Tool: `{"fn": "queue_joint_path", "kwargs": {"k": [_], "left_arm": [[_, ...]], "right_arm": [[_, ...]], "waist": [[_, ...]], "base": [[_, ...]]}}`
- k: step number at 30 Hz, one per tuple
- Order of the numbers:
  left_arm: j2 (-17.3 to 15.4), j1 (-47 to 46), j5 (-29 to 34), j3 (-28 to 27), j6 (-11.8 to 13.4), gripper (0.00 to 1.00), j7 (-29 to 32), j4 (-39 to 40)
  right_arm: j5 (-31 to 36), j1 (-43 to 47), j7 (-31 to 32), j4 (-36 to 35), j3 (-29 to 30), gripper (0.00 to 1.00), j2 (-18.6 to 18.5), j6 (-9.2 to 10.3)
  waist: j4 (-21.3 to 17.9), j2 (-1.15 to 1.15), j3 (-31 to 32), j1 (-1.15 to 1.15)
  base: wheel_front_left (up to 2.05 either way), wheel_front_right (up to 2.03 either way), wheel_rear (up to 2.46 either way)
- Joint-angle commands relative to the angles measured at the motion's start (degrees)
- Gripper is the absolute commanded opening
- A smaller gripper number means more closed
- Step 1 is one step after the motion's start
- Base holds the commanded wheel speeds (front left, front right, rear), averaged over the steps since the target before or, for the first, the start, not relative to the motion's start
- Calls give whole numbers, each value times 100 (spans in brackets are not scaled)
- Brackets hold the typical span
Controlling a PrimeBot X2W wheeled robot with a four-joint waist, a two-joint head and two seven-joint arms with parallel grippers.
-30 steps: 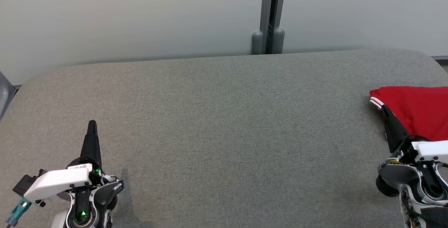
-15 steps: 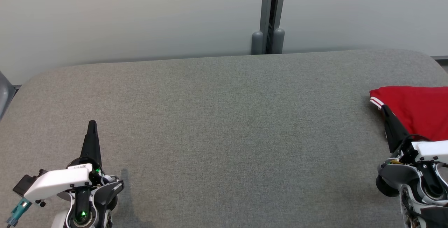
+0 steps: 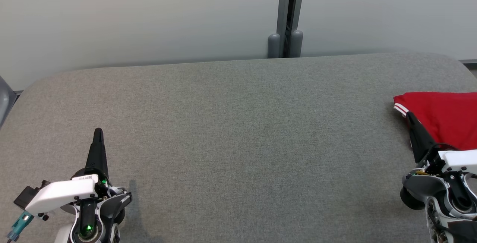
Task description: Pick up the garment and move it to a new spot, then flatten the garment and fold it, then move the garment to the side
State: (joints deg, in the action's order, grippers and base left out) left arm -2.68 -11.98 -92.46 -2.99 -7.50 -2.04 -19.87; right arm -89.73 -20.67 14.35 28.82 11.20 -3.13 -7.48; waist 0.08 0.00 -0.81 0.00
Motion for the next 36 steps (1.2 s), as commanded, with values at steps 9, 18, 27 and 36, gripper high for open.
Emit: {"fn": "queue_joint_path", "kwargs": {"k": [9, 18, 27, 36], "left_arm": [[-19, -72, -15, -10, -24, 0, -1, 1], [-19, -72, -16, -9, -24, 0, -2, 1], [-19, -72, -18, -9, -24, 0, -3, 1], [-19, -72, -18, -8, -24, 0, -4, 2]], "right_arm": [[-16, -46, 18, 8, 14, 0, -37, -2], [-16, -46, 18, 8, 14, 0, -36, -2], [-15, -47, 18, 8, 14, 0, -36, -2], [-15, -47, 18, 8, 14, 0, -36, -2]], "waist": [[0, 0, 0, 0], [0, 0, 0, 0], [0, 0, 0, 0], [0, 0, 0, 0]], "base": [[0, 0, 0], [0, 0, 0], [0, 0, 0], [0, 0, 0]]}}
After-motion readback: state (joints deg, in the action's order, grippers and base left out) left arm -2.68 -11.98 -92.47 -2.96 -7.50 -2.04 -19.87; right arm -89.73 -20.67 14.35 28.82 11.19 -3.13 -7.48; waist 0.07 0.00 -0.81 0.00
